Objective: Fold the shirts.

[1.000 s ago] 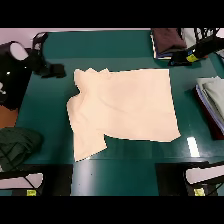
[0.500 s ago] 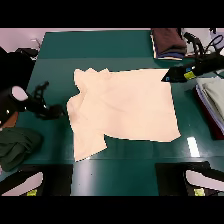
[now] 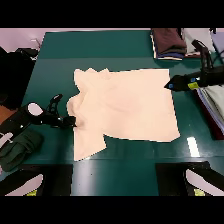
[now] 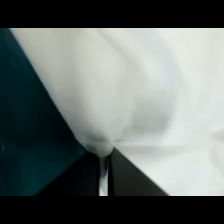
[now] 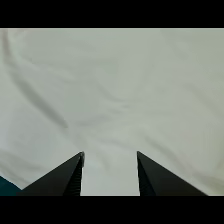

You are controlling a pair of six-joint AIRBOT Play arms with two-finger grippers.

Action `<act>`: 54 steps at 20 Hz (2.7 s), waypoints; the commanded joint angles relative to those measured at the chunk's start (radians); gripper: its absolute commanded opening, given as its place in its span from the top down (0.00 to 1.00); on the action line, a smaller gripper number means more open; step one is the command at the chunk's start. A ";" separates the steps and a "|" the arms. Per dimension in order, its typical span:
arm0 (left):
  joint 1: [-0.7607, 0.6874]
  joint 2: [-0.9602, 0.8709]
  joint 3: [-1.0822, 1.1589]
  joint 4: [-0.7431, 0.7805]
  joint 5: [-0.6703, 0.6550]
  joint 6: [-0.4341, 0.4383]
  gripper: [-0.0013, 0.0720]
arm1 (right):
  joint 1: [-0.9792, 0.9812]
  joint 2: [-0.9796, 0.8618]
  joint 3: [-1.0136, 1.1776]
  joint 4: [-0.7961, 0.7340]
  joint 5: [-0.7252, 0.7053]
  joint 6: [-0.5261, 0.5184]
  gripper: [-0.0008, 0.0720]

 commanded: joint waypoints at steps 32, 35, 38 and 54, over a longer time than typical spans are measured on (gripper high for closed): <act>-0.016 0.433 0.774 0.082 -0.122 -0.014 0.95 | -0.071 0.320 0.184 -0.131 -0.061 0.043 0.97; -0.016 0.438 1.067 0.096 -0.105 -0.032 0.95 | -0.163 0.372 0.421 -0.131 -0.064 0.043 0.97; -0.016 0.438 1.229 0.106 -0.047 -0.032 0.95 | -0.243 0.370 0.594 -0.130 -0.060 0.043 0.97; -0.016 -0.386 1.253 0.166 -0.452 -0.028 0.95 | -0.018 -0.298 0.533 -0.295 0.188 0.062 0.97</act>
